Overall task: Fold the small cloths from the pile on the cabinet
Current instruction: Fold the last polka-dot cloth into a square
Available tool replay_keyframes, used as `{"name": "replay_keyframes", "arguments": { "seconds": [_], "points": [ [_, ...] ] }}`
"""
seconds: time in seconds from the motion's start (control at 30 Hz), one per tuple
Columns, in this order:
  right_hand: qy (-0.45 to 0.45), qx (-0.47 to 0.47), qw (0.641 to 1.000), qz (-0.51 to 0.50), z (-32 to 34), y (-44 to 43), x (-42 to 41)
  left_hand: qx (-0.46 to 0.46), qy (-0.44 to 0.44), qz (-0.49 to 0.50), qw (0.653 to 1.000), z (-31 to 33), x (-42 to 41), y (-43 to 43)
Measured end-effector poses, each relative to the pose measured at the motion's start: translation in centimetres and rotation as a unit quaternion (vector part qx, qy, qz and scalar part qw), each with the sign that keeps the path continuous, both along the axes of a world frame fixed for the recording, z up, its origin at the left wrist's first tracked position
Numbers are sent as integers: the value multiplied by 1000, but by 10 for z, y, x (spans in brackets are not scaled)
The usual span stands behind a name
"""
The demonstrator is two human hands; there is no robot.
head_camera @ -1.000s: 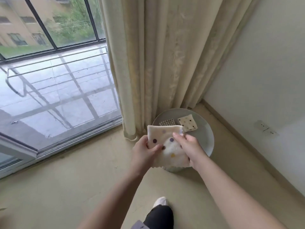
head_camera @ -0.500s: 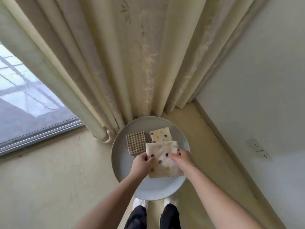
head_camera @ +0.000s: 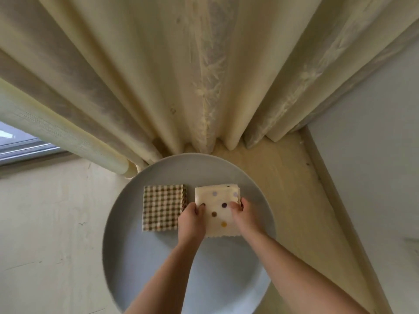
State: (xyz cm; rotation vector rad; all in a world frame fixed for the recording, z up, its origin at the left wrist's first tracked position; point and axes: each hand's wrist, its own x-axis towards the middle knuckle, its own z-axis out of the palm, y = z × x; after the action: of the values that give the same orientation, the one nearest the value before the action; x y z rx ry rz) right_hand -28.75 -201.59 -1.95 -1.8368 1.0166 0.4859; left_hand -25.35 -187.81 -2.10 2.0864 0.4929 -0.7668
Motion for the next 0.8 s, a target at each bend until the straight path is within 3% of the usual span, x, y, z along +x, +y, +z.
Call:
{"name": "replay_keyframes", "arguments": {
  "seconds": [0.23,0.33,0.4,0.5,0.6,0.7,0.8],
  "points": [
    [-14,-19,1000,-13,-50,-3,9,57,27,5,998,-41,10,-12],
    [-32,-40,998,-28,-42,0,7,43,-16,29,999,-31,9,-14],
    [-90,-129,988,3,-28,-3,-3,88,-106,-35,990,-20,3,-8],
    [-170,-335,898,228,-17,-9,-19,176,-263,-273,908,-8,-7,7],
    [-89,-331,824,451,-20,-14,-21,232,-249,-440,831,-15,-8,15],
    [38,-298,800,520,-33,-17,-9,265,-148,-532,791,-29,5,14],
    [88,-290,807,506,-45,-16,2,302,-93,-553,771,-48,14,2]
  ]
}}
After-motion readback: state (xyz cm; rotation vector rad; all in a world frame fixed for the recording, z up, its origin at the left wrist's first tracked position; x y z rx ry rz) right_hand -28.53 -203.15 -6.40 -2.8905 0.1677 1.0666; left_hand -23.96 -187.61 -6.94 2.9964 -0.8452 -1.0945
